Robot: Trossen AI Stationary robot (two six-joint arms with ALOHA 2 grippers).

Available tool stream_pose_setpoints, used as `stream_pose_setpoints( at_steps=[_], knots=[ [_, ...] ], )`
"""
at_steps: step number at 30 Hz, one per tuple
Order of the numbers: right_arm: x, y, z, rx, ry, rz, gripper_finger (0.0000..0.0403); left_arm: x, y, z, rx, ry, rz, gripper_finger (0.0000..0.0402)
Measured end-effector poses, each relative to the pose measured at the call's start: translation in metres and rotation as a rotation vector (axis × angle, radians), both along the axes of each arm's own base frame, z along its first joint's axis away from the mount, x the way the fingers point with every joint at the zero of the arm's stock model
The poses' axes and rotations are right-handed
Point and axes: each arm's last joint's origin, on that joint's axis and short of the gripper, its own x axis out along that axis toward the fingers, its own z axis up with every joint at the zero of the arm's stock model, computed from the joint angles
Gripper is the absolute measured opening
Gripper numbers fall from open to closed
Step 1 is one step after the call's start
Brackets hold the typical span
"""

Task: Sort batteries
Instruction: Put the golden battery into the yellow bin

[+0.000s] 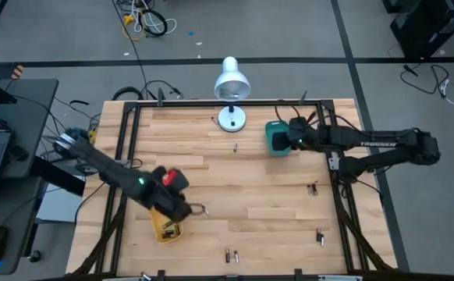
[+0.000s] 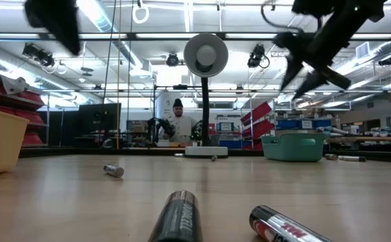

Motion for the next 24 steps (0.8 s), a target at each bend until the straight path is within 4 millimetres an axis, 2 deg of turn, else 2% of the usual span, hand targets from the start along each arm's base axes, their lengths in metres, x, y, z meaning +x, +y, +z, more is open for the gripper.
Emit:
stream_pose_setpoints(
  at_steps=[6, 12, 15, 19, 24],
  knots=[
    [-0.028, -0.019, -0.013, 0.064, 0.223, -0.209, 0.0135, -0.008, 0.038, 0.022, 0.069, -0.047, 0.044, 0.0131],
    [-0.042, -0.039, -0.018, 0.015, 0.321, -0.361, 0.0118, 0.000, 0.067, 0.023, 0.147, -0.001, 0.011, 0.0131],
    [-0.044, -0.051, -0.033, 0.049, 0.377, -0.330, 0.0107, 0.009, 0.078, 0.020, 0.127, -0.002, -0.055, 0.0131],
    [-0.046, -0.060, -0.064, 0.177, 0.374, -0.269, 0.0093, 0.019, 0.086, 0.015, 0.087, -0.034, -0.151, 0.0131],
    [-0.053, -0.068, -0.085, 0.234, 0.383, -0.349, 0.0087, 0.021, 0.096, 0.012, 0.094, -0.025, -0.167, 0.0131]
  ],
)
